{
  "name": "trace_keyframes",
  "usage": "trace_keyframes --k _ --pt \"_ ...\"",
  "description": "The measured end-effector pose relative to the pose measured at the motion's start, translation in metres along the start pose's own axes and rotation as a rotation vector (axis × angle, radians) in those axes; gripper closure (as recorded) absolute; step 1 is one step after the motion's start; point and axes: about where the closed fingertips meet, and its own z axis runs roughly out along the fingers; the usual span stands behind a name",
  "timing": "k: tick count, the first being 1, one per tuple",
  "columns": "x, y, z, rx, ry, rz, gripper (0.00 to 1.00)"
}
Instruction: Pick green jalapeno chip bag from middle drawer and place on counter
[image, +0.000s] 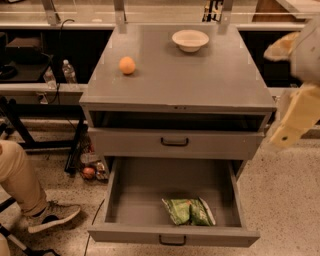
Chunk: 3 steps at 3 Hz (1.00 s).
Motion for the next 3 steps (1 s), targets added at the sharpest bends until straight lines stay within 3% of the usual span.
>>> trace_keyframes --k 1,2,3 --pt "0.027 0.014 0.052 -0.125 -0.055 0.04 0.0" --pt "0.059 0.038 0.114 -0.235 -0.094 0.117 0.0" --pt "0.083 0.059 0.153 -0.272 -0.078 0.182 0.0"
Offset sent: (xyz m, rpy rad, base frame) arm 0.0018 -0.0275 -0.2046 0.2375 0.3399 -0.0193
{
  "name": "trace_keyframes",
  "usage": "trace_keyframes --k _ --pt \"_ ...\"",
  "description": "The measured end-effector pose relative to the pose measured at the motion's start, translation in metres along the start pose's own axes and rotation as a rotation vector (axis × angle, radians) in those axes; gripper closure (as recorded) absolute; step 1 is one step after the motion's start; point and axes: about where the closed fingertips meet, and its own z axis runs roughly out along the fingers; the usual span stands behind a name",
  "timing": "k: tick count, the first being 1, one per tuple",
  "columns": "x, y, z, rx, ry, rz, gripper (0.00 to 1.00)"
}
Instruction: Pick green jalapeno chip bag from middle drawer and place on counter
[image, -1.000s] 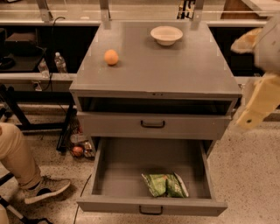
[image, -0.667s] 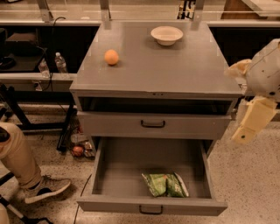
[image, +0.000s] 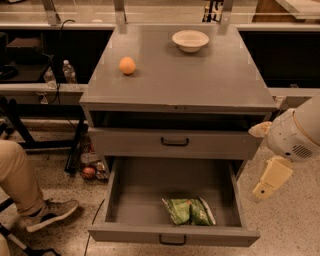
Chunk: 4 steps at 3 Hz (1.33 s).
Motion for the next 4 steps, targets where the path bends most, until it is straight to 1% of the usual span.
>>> trace_keyframes --k 1,2,3,4 --pt "0.003 -0.001 0.005 -0.004 0.002 0.01 0.0" --pt "0.011 -0.003 0.02 -0.017 0.009 0.038 0.0" --pt "0.038 -0.011 0.061 -0.056 -0.013 0.109 0.0" --pt "0.069 -0.024 0.118 -0.099 -0.063 0.188 0.0"
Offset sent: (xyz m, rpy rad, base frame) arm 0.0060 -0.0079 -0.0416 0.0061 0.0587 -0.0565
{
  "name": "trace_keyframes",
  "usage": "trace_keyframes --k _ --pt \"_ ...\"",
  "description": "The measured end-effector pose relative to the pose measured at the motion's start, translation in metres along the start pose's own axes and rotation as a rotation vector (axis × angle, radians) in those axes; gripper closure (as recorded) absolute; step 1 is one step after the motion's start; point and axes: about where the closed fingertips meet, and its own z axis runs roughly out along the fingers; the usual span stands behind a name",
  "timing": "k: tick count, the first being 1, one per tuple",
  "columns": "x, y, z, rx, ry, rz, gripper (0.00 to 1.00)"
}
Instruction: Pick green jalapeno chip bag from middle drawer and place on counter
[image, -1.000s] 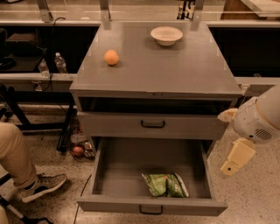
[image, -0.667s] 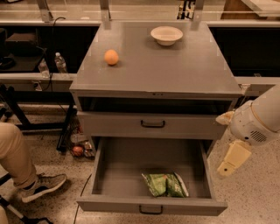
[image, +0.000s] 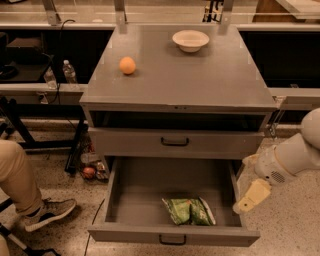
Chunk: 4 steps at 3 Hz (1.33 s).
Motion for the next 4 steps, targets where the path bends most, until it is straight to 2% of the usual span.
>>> trace_keyframes --k 1,3,4 --pt "0.026 -0.026 0.055 -0.013 -0.062 0.076 0.0" --pt "0.046 -0.056 0.149 0.011 -0.173 0.19 0.0" --pt "0.046 -0.056 0.149 0.011 -0.173 0.19 0.0"
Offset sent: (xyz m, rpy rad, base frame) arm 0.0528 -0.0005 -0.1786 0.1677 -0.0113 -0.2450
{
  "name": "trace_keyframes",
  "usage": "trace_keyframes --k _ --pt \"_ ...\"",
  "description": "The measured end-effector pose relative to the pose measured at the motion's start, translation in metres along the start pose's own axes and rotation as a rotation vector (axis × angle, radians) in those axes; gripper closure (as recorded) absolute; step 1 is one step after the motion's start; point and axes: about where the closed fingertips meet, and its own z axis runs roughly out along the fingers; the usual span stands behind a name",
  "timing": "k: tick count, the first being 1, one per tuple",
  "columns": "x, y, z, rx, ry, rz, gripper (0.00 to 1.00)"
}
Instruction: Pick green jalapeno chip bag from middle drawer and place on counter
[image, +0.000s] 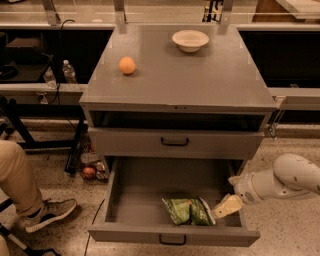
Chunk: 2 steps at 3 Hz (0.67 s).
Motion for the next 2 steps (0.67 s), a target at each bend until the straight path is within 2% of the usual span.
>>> trace_keyframes --k 1,2 --pt "0.002 0.005 0.032 -0.044 0.027 -0.048 0.0" --pt "0.003 0.014 0.085 -0.097 0.051 -0.095 0.0"
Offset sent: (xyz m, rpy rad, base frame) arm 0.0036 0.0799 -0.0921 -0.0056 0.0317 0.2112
